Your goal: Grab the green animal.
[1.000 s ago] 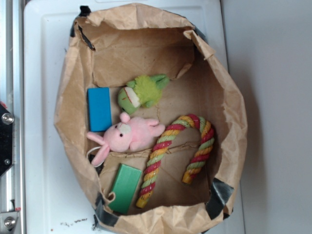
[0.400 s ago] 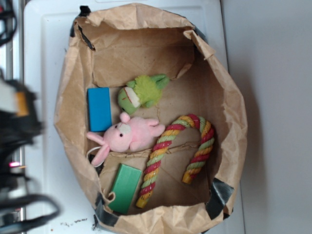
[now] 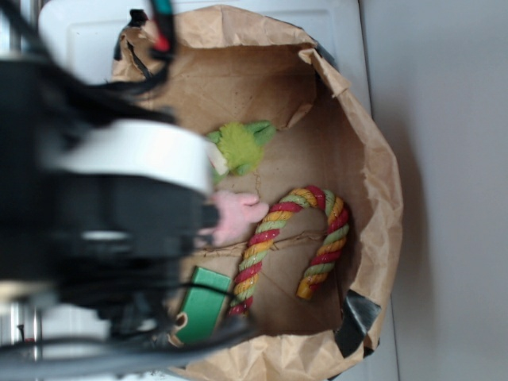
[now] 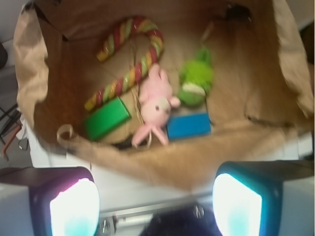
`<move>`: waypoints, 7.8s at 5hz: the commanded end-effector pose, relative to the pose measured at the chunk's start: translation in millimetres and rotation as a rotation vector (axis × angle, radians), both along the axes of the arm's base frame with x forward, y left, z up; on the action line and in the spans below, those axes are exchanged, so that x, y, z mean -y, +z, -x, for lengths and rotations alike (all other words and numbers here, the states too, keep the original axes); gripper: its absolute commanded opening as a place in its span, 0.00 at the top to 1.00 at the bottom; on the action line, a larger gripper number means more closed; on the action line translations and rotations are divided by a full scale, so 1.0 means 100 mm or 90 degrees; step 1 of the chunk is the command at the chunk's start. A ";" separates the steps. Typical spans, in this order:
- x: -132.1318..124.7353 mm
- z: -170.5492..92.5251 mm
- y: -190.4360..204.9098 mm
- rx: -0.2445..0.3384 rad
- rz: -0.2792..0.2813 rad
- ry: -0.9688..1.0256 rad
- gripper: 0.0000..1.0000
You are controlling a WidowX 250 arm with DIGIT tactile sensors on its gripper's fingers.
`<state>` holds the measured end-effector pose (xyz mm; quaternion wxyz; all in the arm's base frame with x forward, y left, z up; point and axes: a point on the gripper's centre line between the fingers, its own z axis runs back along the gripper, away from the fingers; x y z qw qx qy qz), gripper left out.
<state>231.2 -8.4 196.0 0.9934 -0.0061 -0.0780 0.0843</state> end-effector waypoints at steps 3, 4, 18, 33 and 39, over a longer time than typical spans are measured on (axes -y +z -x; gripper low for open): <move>-0.40 -0.58 -0.30 0.085 -0.018 -0.009 0.00; -0.48 -0.65 -0.41 0.090 -0.024 0.011 0.00; -0.65 -0.25 -0.69 0.105 -0.004 0.204 0.00; -0.73 -0.48 -1.25 0.155 -0.062 0.258 0.00; -0.54 -0.57 -1.34 0.157 -0.086 0.276 0.00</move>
